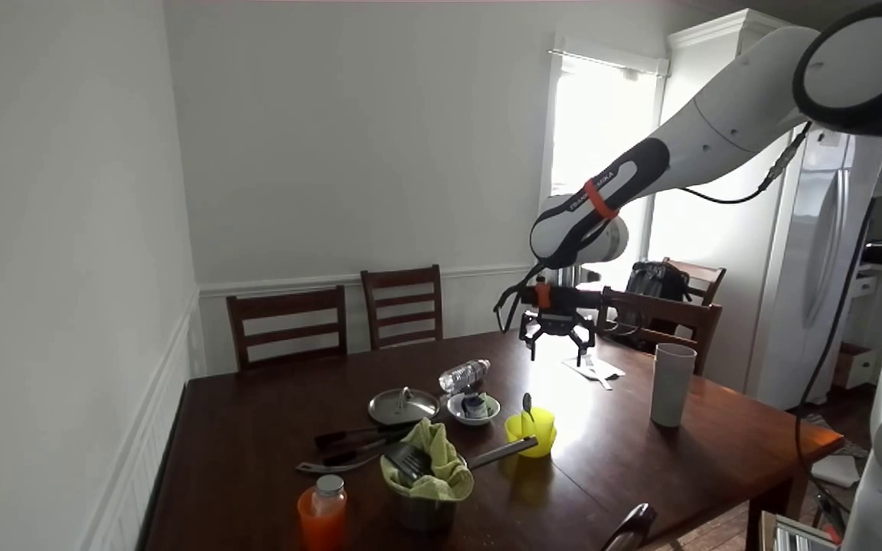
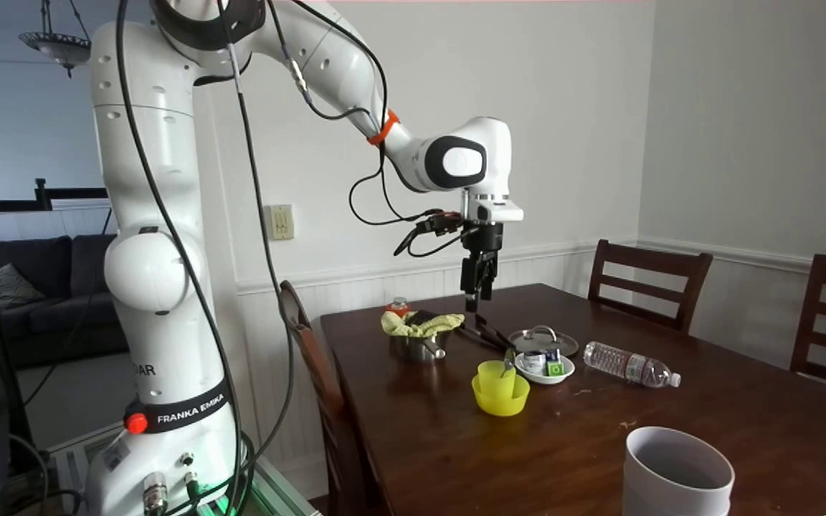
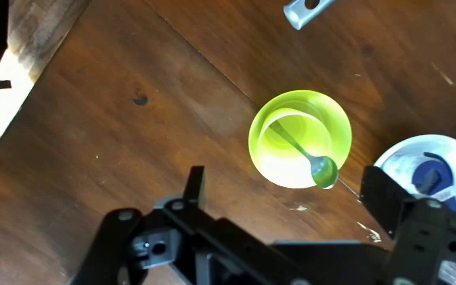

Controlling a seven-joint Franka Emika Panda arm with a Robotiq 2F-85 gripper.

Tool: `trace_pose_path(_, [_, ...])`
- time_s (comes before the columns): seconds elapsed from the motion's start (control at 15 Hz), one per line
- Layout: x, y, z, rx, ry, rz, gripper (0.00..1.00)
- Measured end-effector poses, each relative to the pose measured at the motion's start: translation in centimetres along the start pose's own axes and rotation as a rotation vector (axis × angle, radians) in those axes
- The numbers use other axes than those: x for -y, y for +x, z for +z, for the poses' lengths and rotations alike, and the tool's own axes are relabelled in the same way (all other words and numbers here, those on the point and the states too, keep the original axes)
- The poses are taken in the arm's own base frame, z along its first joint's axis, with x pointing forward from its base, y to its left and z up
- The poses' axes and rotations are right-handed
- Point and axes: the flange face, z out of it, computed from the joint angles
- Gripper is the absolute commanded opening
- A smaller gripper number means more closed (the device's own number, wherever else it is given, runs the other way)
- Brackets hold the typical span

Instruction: Remove the silver spoon from the yellow cup then put the cup on the table

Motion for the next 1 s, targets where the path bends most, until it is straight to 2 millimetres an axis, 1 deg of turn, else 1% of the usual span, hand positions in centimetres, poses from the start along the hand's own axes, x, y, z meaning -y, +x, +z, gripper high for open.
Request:
trace_pose_path(0.13, [-0.8, 0.9, 2.5, 0.036, -0.017, 0.098, 1.0])
trace_pose_path(0.2, [-1.2, 1.3, 3.4, 0.05, -0.023, 0.129, 1.0])
trace_pose_path(0.27, [-1.5, 1.6, 3.9, 0.056, -0.026, 0.145, 1.0])
trace_pose_path(0.53, [-1.6, 1.7, 4.2, 0.058, -0.03, 0.158, 1.0])
trace_pose_path(0.67, [-1.8, 2.1, 4.6, 0.067, -0.049, 0.184, 1.0])
trace_pose_path(0.8, [-1.7, 3.1, 5.5, 0.078, -0.068, 0.227, 1.0])
trace_pose_path(1.0, [-0.6, 4.9, 6.8, 0.08, -0.076, 0.293, 1.0])
